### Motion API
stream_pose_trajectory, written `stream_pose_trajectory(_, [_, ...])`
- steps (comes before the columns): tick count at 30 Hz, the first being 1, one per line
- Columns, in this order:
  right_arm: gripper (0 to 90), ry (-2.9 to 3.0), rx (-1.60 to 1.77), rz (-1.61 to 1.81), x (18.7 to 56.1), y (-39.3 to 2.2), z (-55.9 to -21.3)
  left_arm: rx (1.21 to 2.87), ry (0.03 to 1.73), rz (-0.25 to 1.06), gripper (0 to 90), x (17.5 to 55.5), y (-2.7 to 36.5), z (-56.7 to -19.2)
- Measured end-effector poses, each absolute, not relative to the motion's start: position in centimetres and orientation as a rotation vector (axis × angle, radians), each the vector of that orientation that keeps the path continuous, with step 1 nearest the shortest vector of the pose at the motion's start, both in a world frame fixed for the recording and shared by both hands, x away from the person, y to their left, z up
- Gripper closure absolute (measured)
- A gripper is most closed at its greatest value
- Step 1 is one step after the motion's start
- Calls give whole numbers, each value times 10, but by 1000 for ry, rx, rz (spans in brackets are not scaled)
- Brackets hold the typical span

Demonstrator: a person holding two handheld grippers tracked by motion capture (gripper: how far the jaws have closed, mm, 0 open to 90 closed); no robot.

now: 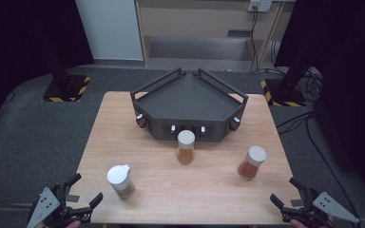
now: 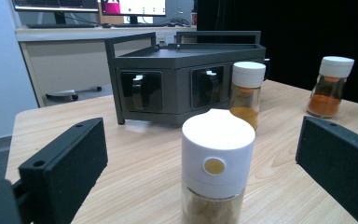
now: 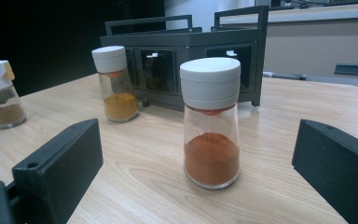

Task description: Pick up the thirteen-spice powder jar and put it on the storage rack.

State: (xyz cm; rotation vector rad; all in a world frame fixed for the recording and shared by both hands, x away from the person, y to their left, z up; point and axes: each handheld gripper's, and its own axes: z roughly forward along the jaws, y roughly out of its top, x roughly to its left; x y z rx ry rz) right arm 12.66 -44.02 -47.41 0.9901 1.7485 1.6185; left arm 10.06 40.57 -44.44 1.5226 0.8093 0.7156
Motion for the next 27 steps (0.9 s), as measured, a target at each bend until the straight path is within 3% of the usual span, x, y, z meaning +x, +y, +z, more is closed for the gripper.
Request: stream_pose_trajectory(27, [22, 1756, 984, 1631, 128, -442, -475, 1670, 831, 625, 7, 113, 423, -391])
